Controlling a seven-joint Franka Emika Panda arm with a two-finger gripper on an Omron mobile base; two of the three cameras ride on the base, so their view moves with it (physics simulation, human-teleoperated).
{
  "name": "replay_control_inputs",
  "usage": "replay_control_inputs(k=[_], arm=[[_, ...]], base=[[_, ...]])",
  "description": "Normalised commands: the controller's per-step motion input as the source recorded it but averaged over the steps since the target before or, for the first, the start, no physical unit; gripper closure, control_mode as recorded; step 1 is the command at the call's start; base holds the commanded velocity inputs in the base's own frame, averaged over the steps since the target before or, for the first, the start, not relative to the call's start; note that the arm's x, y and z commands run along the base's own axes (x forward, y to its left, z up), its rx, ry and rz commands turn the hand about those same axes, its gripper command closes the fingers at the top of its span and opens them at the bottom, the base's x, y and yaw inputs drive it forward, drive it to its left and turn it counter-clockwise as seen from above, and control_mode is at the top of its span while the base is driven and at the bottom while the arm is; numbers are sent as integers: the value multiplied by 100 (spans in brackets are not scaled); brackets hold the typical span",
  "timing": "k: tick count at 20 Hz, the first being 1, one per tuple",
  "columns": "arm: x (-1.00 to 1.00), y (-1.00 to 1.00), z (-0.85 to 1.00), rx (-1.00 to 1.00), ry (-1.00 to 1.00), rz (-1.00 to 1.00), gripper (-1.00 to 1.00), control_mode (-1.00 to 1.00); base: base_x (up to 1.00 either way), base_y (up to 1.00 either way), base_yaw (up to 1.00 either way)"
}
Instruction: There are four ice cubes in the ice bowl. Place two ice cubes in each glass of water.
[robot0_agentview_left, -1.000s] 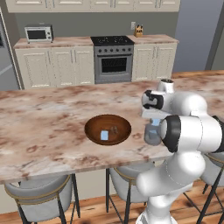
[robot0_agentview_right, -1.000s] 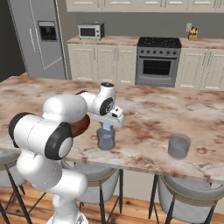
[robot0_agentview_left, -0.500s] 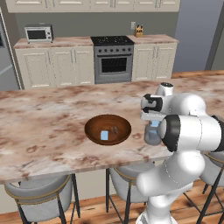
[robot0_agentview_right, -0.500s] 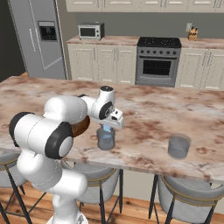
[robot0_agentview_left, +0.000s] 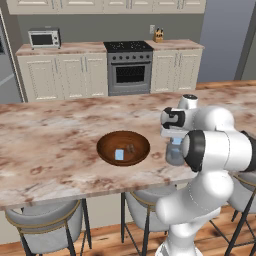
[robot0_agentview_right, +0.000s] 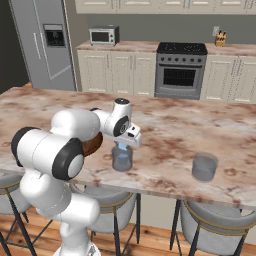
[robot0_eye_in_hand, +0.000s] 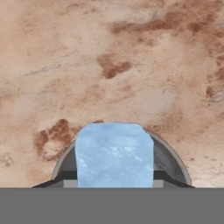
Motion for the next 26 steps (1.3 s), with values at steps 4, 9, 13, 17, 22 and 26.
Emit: replay_control_inputs(k=[4,9,13,17,22,26], arm=[[0,0,0,0,0,0,-100,-100],[-5,-2,0,0,-1,0,-100,-100],[-43,-16,2,1,-7,0,-100,-100],[-31,-13,20,3,-10,0,-100,-100],[1,11,81,3,-3,0,-100,-100],[0,86,80,0,-8,0,-100,-100]], base=[[0,0,0],[0,0,0],[0,0,0],[0,0,0],[0,0,0],[0,0,0]])
